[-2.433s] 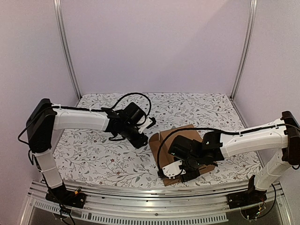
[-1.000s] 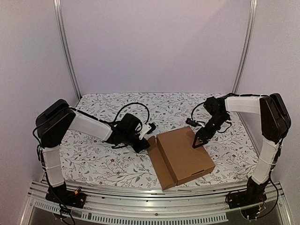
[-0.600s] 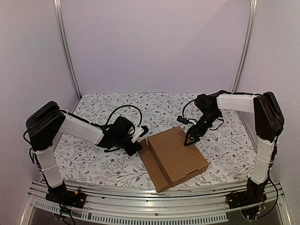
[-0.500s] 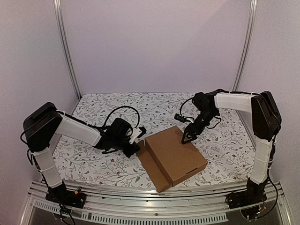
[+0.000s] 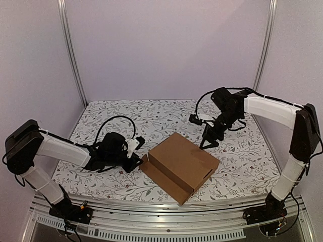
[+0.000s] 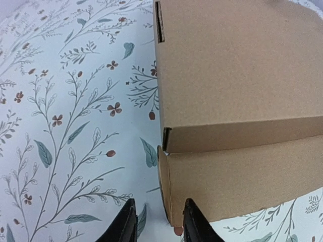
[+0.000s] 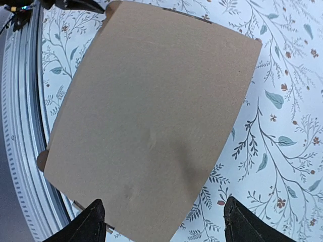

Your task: Fold the paper box

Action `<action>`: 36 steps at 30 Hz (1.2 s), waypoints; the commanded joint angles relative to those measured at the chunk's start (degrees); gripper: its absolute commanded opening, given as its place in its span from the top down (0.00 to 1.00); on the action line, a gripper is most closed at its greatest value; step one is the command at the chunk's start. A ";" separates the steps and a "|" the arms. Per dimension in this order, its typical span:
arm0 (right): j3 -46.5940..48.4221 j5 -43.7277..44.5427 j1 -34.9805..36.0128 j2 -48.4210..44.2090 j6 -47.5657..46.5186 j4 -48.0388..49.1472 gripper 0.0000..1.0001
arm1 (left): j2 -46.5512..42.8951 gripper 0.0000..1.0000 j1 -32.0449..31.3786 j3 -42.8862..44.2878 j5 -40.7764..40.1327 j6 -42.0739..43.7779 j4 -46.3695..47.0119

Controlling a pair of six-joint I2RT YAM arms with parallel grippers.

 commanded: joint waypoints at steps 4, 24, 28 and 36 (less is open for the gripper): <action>-21.50 16.61 18.08 -22.78 -19.35 4.04 0.18 | -1.43 0.71 -0.25 -4.04 2.04 -1.03 9.76; -34.60 31.84 39.66 -22.33 -15.31 22.11 0.22 | 5.01 0.86 -3.06 0.42 -3.40 -2.94 4.02; -35.31 31.92 39.79 -22.73 -14.72 22.23 0.22 | 4.72 0.89 -3.17 -0.12 -3.54 -2.89 3.94; -35.06 30.92 40.14 -22.09 -13.99 22.22 0.22 | 5.90 0.90 -3.17 0.28 -3.63 -2.87 3.05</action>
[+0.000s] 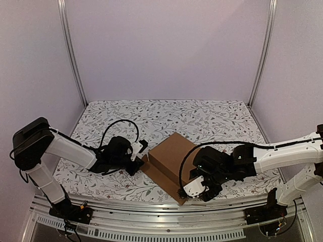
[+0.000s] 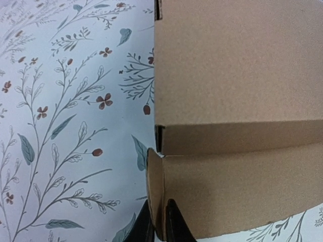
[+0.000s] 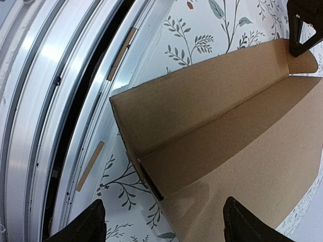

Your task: Fold the paper box

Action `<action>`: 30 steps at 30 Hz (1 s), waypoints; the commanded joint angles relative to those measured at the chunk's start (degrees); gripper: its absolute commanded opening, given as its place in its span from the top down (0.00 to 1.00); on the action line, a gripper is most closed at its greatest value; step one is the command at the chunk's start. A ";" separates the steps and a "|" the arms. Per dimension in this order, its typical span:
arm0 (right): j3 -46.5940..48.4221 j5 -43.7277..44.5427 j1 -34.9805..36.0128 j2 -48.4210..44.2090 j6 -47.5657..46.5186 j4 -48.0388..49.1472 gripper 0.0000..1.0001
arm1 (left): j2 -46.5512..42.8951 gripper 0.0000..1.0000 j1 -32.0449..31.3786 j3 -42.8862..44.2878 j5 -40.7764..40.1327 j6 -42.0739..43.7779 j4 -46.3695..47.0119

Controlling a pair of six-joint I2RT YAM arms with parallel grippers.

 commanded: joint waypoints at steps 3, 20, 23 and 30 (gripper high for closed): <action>-0.36 -0.57 0.61 0.77 1.72 1.18 0.21 | 1.52 0.93 -0.66 0.28 -0.95 0.07 -1.70; 1.47 3.45 2.00 4.55 6.65 4.17 0.31 | 0.20 1.00 -0.83 4.78 -0.36 0.59 -8.28; 1.91 4.76 2.05 4.94 7.52 4.67 0.35 | -0.08 1.00 -0.92 5.36 -0.09 0.56 -9.74; 2.67 5.98 2.01 5.93 8.88 4.74 0.43 | -0.32 1.00 -0.99 7.24 -0.04 1.51 -13.83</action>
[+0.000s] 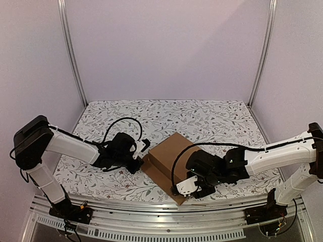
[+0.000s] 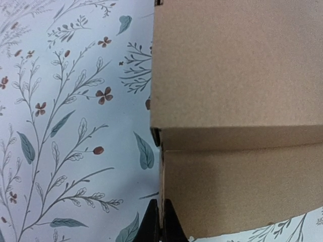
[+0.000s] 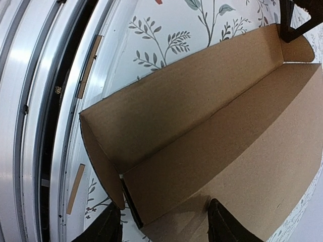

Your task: Fold the paper box

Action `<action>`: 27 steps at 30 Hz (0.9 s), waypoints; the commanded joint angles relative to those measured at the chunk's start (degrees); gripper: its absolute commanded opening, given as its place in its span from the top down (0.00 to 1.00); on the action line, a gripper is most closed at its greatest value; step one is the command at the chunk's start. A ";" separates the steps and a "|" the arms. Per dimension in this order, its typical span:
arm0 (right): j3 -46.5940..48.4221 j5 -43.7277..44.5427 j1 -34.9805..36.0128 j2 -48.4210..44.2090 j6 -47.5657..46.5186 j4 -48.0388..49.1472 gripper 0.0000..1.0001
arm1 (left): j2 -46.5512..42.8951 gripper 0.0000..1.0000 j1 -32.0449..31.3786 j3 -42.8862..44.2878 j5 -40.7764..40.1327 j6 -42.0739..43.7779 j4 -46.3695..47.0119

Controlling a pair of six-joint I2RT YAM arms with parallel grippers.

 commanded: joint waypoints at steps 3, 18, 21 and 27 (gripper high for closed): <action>1.49 1.62 0.30 1.66 2.01 0.65 0.46 | -1.17 1.00 -0.83 2.63 0.64 1.45 -4.90; 1.05 0.57 0.38 1.80 1.18 -0.08 0.48 | 0.40 1.00 -0.84 9.75 1.49 3.98 -17.02; 0.93 0.30 0.32 1.81 1.05 -0.13 0.48 | 1.38 1.00 -0.85 11.47 3.37 3.87 -18.62; 1.05 0.32 0.34 2.41 1.05 -0.26 0.48 | 2.68 1.00 -0.86 14.24 4.48 3.92 -22.31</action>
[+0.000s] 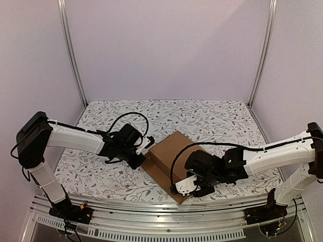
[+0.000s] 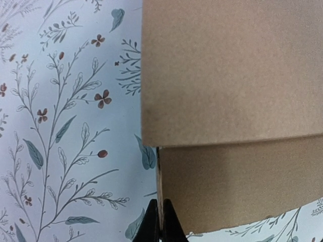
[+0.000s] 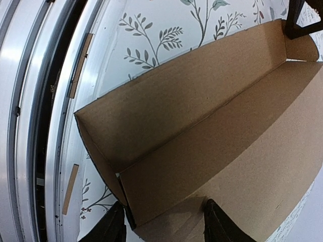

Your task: Fold the paper box

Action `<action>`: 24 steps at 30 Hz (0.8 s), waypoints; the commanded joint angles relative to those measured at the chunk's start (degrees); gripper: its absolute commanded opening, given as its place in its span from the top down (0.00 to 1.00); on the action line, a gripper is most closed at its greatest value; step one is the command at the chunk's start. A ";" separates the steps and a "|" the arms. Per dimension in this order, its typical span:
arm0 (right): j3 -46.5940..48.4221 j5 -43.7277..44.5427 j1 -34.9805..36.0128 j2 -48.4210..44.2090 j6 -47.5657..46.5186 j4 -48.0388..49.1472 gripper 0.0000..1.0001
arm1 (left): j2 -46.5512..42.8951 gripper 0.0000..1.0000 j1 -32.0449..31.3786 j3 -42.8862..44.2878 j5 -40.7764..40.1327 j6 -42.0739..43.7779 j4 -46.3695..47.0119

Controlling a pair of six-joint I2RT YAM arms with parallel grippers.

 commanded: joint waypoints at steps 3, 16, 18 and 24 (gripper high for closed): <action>0.33 -1.43 0.30 1.57 -0.14 -0.35 0.48 | 1.82 1.00 -0.83 3.80 4.55 0.94 -5.21; 0.26 -2.29 0.28 1.66 -0.22 -0.85 0.48 | 4.24 1.00 -0.13 3.16 4.36 -0.67 -4.81; 0.26 -2.34 0.27 1.79 -0.14 -0.93 0.48 | 3.28 1.00 -0.09 1.31 4.38 -0.63 -2.88; 0.39 -2.63 0.32 2.08 -0.22 -1.07 0.48 | 2.60 1.00 0.60 -1.22 4.98 -1.08 0.77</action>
